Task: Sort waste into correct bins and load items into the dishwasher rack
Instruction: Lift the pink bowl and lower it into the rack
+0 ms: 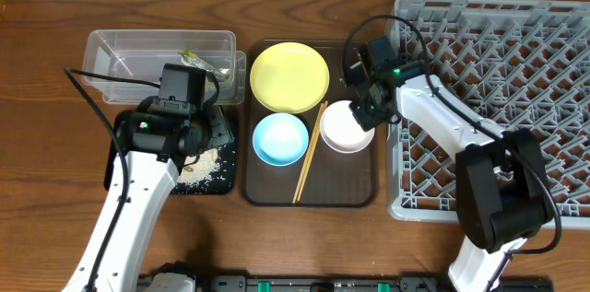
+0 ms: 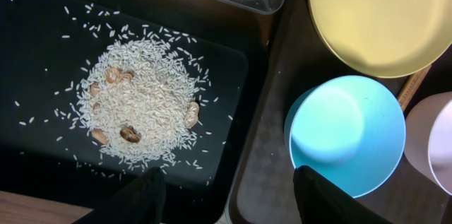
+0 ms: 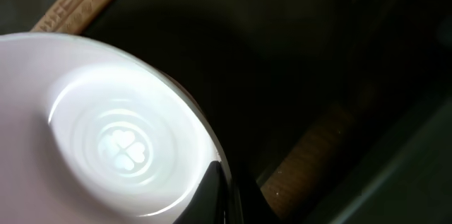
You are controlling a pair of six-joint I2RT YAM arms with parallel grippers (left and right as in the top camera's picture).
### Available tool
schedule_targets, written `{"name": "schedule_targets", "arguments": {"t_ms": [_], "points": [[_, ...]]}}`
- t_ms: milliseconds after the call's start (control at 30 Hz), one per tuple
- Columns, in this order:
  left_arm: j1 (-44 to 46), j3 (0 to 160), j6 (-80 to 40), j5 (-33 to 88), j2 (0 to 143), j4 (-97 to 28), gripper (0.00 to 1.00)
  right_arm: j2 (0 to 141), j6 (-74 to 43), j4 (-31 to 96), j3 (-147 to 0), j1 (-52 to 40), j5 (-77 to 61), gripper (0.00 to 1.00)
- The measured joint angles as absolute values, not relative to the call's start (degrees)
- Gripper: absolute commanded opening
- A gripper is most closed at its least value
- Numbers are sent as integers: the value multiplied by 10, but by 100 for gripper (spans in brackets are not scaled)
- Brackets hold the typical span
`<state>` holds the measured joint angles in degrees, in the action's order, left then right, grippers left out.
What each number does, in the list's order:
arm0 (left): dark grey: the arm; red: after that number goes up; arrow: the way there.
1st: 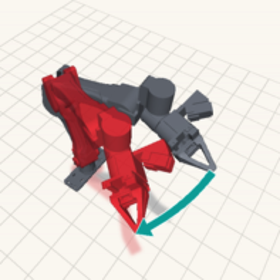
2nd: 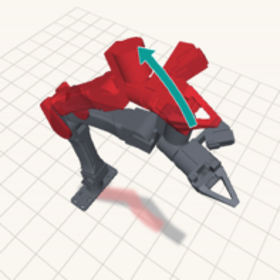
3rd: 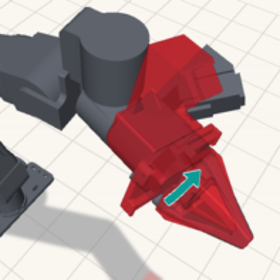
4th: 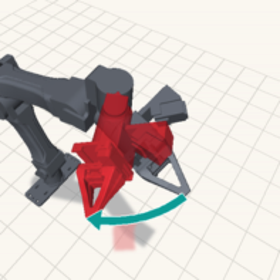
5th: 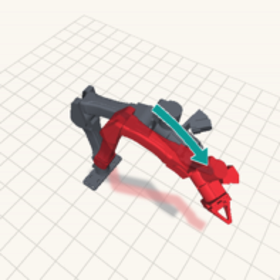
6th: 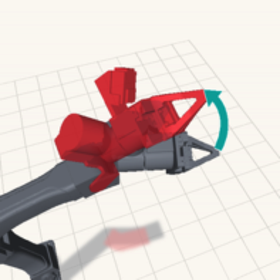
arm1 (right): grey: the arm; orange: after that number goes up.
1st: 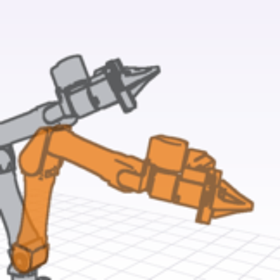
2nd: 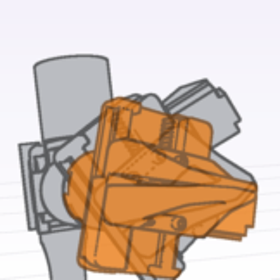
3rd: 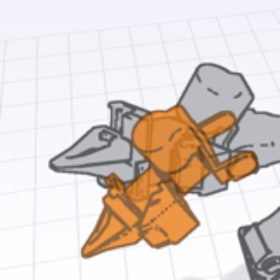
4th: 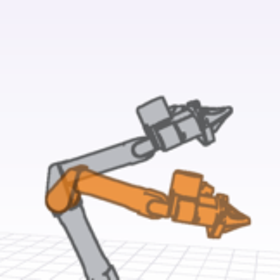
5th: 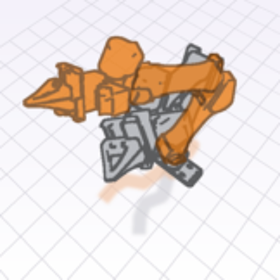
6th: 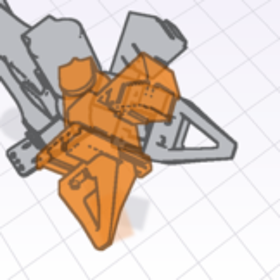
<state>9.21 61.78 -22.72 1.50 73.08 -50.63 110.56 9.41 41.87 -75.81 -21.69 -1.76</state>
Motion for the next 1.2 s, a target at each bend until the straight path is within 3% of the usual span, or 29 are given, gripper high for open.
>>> {"name": "schedule_targets", "arguments": {"t_ms": [333, 533, 900, 1200], "points": [[92, 618, -227, 15, 731, -506, 61, 957, 76, 321, -757, -180, 2, 1], [92, 618, -227, 15, 731, -506, 61, 883, 78, 244, -759, -155, 110, 1], [92, 617, -227, 13, 731, -505, 61, 925, 158, 15, -758, -123, 413, 1], [92, 617, -227, 13, 731, -503, 61, 1024, 238, -52, -758, -111, 503, 1]]}}
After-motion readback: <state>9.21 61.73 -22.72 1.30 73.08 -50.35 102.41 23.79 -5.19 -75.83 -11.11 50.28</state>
